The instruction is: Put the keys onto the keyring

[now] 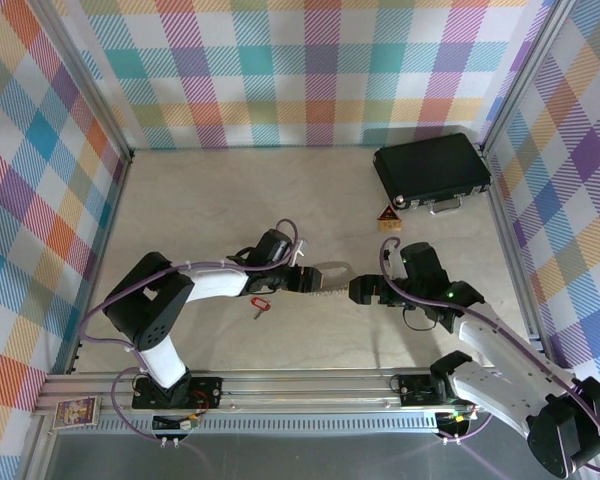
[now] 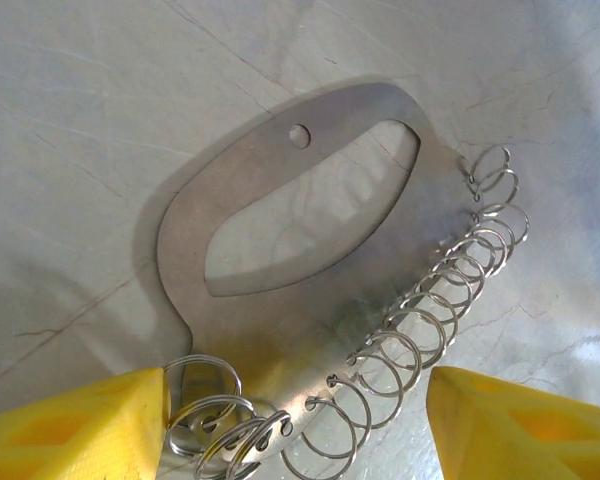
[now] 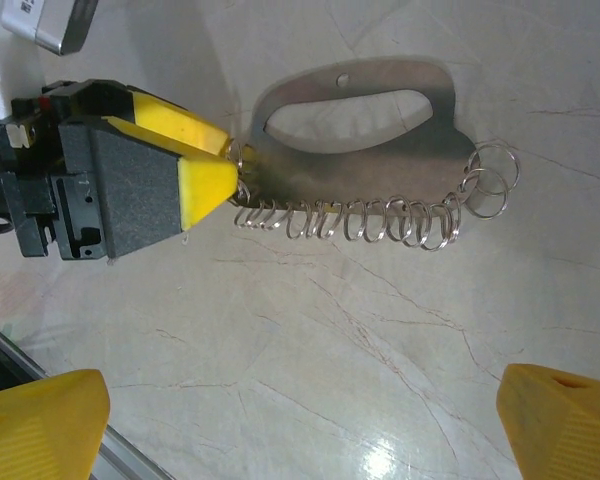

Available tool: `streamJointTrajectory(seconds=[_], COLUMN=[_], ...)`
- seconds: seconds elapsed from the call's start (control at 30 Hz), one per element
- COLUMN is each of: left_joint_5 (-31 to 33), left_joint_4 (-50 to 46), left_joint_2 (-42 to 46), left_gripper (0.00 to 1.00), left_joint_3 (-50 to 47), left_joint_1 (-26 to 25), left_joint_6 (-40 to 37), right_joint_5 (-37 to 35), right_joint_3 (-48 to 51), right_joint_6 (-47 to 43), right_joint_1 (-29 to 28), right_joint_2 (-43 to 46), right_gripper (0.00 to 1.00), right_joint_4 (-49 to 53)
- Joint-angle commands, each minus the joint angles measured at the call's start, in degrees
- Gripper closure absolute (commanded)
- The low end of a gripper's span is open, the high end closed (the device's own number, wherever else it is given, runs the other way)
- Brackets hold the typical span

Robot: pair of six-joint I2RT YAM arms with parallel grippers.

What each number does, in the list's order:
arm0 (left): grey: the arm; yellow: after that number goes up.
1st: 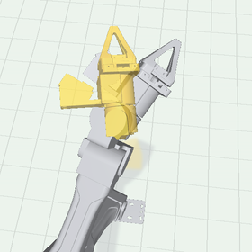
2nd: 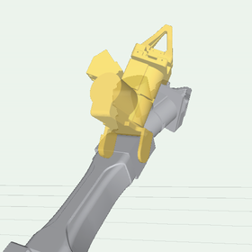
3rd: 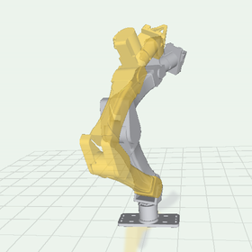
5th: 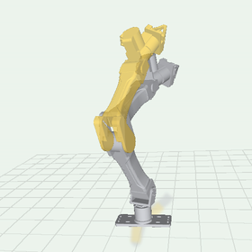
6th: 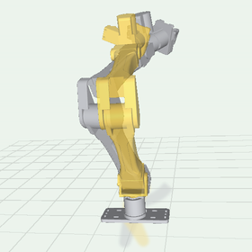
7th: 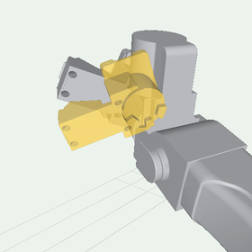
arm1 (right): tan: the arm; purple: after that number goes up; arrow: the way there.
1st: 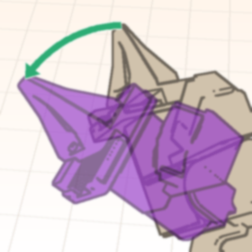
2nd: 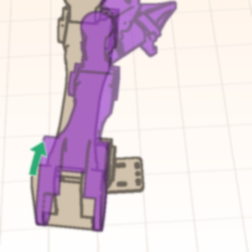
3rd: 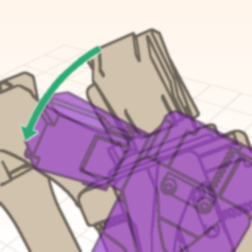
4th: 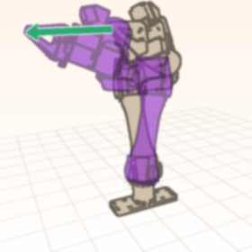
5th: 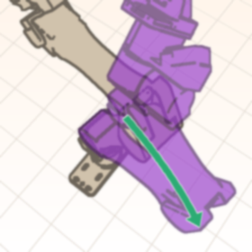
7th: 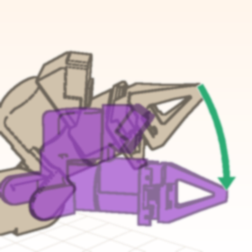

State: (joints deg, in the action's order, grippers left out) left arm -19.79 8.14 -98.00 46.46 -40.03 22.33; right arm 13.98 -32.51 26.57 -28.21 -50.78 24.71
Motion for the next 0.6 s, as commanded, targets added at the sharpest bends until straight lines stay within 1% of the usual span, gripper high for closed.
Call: streamJointTrajectory(seconds=[0.0, 0.2, 0.57], left_joint_5=[0.81, 1.49, 4.1], left_joint_4=[0.94, 0.49, -2.81], left_joint_2=[1.16, 3.05, 7.0], left_gripper=[0.32, 0.35, 0.36], left_joint_3=[-1.1, -2.77, -3.32], left_joint_1=[-1.49, -3.88, -10.56], left_joint_6=[0.63, 1.41, 2.5], right_joint_5=[-0.52, -0.75, -1.05], right_joint_3=[-0.23, -0.4, -0.36], right_joint_6=[-0.6, -0.7, -0.64], right_joint_1=[-0.36, -0.36, -0.34], right_joint_2=[0.94, 1.27, 1.3], right_gripper=[0.01, 0.01, 0.0], right_joint_4=[1.46, 1.57, 1.52])
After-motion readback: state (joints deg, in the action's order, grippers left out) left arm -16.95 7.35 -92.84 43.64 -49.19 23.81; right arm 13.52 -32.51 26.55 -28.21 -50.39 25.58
